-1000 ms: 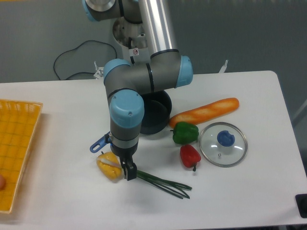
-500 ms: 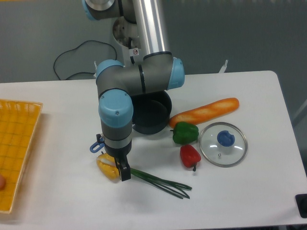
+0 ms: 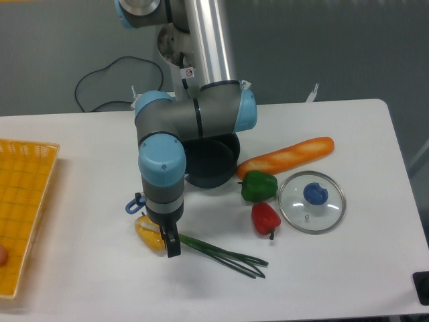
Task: Pick up the green onion
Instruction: 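Close the gripper around the green onion stalks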
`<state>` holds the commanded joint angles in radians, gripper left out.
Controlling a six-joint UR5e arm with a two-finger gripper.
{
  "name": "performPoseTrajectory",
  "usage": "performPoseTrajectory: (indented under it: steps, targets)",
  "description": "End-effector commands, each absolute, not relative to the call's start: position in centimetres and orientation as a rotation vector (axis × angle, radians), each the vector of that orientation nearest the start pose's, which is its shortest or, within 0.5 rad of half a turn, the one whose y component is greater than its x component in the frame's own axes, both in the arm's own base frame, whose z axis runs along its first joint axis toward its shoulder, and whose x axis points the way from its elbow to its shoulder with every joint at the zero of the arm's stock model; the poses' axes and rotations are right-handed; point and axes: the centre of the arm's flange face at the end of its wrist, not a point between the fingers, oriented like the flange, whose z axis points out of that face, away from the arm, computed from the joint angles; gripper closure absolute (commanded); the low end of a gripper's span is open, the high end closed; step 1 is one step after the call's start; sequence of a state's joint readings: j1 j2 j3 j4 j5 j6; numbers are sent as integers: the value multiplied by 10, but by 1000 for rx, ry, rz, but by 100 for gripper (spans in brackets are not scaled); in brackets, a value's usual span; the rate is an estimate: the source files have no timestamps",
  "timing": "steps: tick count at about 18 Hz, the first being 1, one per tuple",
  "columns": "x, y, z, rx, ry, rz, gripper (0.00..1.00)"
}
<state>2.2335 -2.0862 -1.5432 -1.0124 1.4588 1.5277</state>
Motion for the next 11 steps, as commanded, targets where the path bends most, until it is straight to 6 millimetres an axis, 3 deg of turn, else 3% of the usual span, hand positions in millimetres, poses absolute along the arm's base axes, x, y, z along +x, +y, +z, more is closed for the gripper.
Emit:
performPoseTrajectory:
  steps: [5, 11]
  targets:
    - [-301, 610, 233, -2698, 1369, -22, 0]
    - [-301, 609, 233, -2708, 1356, -28, 0]
